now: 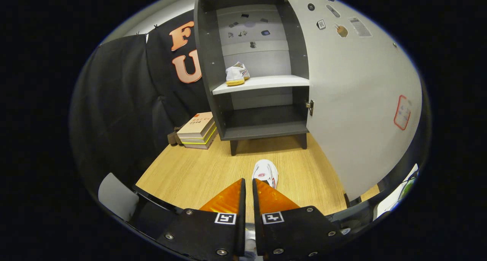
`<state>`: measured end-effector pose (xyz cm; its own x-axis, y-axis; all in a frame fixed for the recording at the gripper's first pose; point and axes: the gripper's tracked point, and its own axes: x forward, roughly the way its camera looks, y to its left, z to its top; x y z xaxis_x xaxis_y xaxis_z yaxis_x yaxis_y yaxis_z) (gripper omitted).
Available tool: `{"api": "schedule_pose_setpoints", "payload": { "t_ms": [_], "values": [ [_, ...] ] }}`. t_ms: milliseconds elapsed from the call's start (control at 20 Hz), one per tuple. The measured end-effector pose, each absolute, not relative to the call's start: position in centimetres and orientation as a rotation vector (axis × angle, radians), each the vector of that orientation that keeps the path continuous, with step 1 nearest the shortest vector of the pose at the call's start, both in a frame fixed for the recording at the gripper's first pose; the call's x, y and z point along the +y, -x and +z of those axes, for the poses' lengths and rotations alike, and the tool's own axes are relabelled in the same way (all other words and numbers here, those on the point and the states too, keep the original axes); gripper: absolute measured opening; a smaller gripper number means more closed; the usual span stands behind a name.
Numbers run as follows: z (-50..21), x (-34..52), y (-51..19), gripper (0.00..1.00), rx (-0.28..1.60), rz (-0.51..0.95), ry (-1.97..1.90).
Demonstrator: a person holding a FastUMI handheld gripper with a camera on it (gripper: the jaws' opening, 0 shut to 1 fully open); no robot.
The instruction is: Open the shoe cabinet door, grab the shoes and put them into the shoe cabinet, then close the shoe cabinet door.
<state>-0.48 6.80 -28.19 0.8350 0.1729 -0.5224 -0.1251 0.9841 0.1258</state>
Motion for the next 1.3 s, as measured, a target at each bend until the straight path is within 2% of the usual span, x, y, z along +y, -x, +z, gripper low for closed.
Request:
{"api": "schedule_pose_setpoints", "payload": {
  "t_ms": [750,1300],
  "values": [
    [-42.0,8.5,-5.4,0.17,0.781,0.183,-0.127],
    [-48.3,9.2,-10.0,0.17,0.868,0.187,-0.16]
  ]
}}
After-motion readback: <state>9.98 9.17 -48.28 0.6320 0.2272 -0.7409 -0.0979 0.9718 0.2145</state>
